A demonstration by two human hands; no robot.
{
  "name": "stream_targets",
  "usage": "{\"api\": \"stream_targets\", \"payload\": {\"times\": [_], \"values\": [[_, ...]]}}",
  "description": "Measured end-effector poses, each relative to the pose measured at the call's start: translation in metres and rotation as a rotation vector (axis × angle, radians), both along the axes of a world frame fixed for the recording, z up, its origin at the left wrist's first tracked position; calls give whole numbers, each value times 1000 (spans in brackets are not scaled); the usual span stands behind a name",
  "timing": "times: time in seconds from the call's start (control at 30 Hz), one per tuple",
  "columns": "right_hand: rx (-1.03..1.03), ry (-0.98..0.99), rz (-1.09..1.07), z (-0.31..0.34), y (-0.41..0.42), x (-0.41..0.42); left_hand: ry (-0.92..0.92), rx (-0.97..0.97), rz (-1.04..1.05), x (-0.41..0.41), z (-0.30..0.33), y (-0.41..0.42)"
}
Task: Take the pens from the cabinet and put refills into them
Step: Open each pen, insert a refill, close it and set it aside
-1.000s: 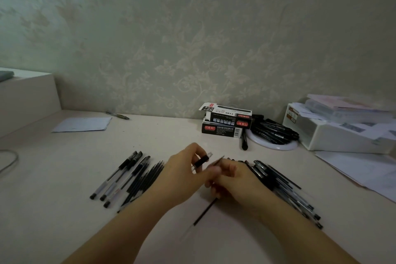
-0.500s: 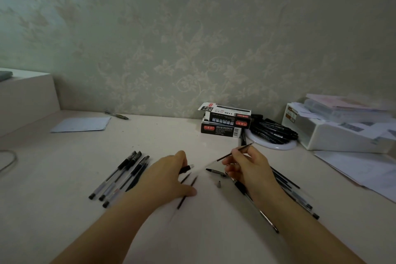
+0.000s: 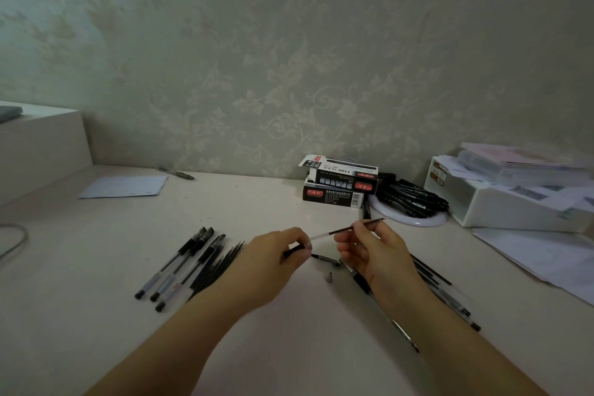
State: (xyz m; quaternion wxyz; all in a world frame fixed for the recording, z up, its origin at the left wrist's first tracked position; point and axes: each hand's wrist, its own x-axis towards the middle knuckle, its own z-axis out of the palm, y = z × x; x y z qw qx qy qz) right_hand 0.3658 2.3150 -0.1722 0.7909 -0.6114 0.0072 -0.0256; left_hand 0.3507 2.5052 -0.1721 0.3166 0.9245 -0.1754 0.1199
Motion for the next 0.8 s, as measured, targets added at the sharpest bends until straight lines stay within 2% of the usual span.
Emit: {"api": "stream_targets", "payload": {"times": [0.33, 0.57, 0.7, 0.8], "values": [[-20, -16, 17, 0, 1, -1, 42, -92, -2, 6, -6, 3], [83, 11, 10, 1, -2, 1, 66, -151, -19, 8, -4, 3], [63, 9, 22, 1, -1, 0, 62, -141, -15, 8, -4, 3], [-37, -20, 34, 2, -2, -1, 61, -125, -34, 6, -4, 3]]}}
